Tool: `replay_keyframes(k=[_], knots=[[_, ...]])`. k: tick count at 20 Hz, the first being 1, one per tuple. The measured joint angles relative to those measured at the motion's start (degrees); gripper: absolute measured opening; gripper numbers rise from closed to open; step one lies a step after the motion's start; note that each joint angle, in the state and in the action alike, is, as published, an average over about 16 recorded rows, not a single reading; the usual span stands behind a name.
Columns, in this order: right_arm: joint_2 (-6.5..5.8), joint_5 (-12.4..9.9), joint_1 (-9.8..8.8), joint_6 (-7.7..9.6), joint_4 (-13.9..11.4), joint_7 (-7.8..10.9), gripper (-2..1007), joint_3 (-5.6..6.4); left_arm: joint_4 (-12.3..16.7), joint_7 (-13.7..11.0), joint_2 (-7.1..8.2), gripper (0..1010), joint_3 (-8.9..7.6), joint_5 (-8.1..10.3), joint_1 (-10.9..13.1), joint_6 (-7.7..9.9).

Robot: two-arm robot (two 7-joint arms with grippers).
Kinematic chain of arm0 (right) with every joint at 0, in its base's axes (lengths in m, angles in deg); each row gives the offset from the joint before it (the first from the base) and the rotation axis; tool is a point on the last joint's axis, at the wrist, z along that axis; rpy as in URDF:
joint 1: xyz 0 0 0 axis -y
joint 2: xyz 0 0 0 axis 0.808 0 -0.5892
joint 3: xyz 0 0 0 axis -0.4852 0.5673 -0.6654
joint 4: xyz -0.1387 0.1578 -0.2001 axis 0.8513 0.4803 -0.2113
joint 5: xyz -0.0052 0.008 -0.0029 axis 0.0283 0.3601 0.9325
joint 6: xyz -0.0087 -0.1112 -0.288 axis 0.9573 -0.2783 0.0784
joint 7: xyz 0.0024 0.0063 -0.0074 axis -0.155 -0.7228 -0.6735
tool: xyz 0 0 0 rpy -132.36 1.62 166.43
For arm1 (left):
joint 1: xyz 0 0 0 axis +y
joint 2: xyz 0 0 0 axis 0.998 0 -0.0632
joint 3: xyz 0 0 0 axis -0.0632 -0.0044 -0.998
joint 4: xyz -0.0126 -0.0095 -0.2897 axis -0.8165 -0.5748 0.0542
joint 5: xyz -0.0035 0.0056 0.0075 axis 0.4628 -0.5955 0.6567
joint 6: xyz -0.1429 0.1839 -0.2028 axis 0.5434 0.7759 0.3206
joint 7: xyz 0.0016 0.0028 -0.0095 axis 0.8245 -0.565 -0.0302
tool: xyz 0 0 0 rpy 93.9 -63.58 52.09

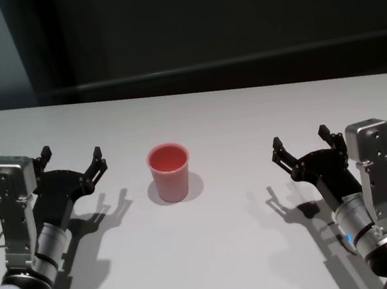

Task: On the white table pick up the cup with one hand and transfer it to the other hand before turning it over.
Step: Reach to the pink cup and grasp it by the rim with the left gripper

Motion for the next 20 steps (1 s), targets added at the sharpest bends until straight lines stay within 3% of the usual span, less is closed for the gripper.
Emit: replay_keyframes(k=[20], knots=[[0.00, 0.0, 0.00, 0.00, 0.0, 0.00, 1002, 0.00, 0.0, 0.0, 0.00, 1003, 0.00, 0.00, 0.0, 0.00]])
